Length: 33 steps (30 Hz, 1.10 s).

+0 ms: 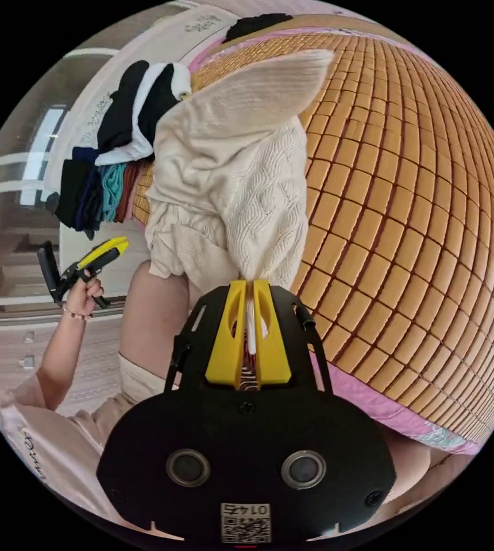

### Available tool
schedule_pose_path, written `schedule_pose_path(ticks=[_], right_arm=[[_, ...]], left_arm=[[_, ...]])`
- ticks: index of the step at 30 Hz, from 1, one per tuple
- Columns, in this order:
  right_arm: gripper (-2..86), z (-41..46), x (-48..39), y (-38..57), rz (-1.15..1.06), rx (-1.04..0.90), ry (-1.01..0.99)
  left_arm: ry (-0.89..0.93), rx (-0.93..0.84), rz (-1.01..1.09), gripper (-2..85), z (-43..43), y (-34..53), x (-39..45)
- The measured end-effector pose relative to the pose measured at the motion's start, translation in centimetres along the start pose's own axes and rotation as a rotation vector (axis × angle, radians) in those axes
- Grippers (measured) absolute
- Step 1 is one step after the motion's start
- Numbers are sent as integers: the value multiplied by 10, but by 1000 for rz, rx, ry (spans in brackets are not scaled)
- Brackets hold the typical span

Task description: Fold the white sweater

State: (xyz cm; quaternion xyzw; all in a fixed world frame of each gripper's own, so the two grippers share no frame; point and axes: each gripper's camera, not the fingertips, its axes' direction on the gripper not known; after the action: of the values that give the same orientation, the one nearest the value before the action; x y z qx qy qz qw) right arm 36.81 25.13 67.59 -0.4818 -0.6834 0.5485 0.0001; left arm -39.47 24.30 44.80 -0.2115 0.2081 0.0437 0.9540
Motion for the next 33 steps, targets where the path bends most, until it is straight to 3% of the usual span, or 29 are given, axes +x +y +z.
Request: schedule_pose_path(ticks=[5,10,12,14,19,24,28,31,33], right_arm=[[10,-81,13,21,-21,333,-39],[14,-143,46,82,132,577,23],[23,-139,61,107,237,512,254],[36,-127,68,114,309,407,340],[79,-91,7,91,87,342,626],[116,-17,-69,14,-289,255,525],[121,46,-67,-37,-248,31,743],[69,44,-60,-52,-202,3,662],[50,12,-52,-48,-156,68,487]], left_arm=[[-15,14,61,71,-10,-16,10],[-7,17,173,75,-16,-38,42],[60,2,224,79,-11,-40,68],[100,-19,267,80,-7,-38,89],[160,3,478,81,-25,-19,166],[91,36,737,84,-37,1,255],[-36,-98,696,74,-1,-11,269],[33,-136,656,60,0,-21,260],[63,-126,679,27,-14,-24,251]])
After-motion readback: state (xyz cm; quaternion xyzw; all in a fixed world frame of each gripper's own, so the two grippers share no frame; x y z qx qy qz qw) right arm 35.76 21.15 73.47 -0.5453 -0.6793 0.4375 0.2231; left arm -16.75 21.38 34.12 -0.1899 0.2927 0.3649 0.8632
